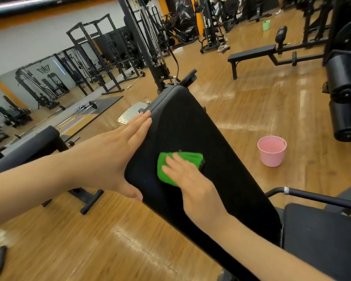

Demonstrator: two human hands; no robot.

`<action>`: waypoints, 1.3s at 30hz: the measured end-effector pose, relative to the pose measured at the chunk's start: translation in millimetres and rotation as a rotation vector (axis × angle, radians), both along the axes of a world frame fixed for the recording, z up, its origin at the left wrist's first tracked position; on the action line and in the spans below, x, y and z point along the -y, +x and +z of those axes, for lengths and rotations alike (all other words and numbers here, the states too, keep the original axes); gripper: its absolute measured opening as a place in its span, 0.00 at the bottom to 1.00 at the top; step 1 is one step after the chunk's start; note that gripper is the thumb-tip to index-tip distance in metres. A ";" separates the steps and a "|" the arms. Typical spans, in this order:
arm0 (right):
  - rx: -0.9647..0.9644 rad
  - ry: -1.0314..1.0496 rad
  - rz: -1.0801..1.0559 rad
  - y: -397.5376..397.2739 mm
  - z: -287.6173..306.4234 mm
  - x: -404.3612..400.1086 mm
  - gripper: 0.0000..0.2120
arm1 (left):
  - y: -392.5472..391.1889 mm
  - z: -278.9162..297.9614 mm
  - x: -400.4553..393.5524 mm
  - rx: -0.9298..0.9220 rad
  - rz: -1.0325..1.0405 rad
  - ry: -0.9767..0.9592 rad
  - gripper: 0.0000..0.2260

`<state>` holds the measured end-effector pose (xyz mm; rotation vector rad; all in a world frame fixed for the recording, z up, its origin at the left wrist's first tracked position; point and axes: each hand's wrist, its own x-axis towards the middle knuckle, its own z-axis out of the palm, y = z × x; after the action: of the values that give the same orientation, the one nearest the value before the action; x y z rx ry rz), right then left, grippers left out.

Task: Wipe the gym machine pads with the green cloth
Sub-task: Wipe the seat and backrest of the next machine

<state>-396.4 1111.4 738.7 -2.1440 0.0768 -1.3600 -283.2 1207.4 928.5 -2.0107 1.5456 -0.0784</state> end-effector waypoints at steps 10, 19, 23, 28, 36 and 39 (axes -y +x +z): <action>-0.083 0.363 -0.163 50.2 95.5 98.8 0.18 | -18.4 -12.9 -7.9 0.122 0.184 -0.124 0.67; 0.076 -0.022 -0.020 26.6 46.5 1.6 0.17 | -15.8 -11.1 -8.2 0.044 0.159 -0.135 0.68; 0.021 -0.110 -0.023 22.6 34.2 38.0 0.19 | -16.5 -11.5 -8.7 0.040 0.171 -0.145 0.68; -0.009 0.345 -0.211 45.8 88.0 97.6 0.19 | -17.9 -12.2 -8.7 0.026 0.178 -0.152 0.67; 0.075 0.006 -0.056 41.5 47.4 43.5 0.20 | -14.9 -12.4 -10.5 0.010 0.175 -0.142 0.65; 0.122 0.026 -0.060 25.1 -1.1 42.0 0.19 | -13.4 -12.1 -10.6 0.018 0.157 -0.137 0.64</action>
<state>-371.3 1069.4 737.6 -2.0467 0.1109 -1.5132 -296.6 1218.1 916.4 -2.2254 1.3993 -0.1427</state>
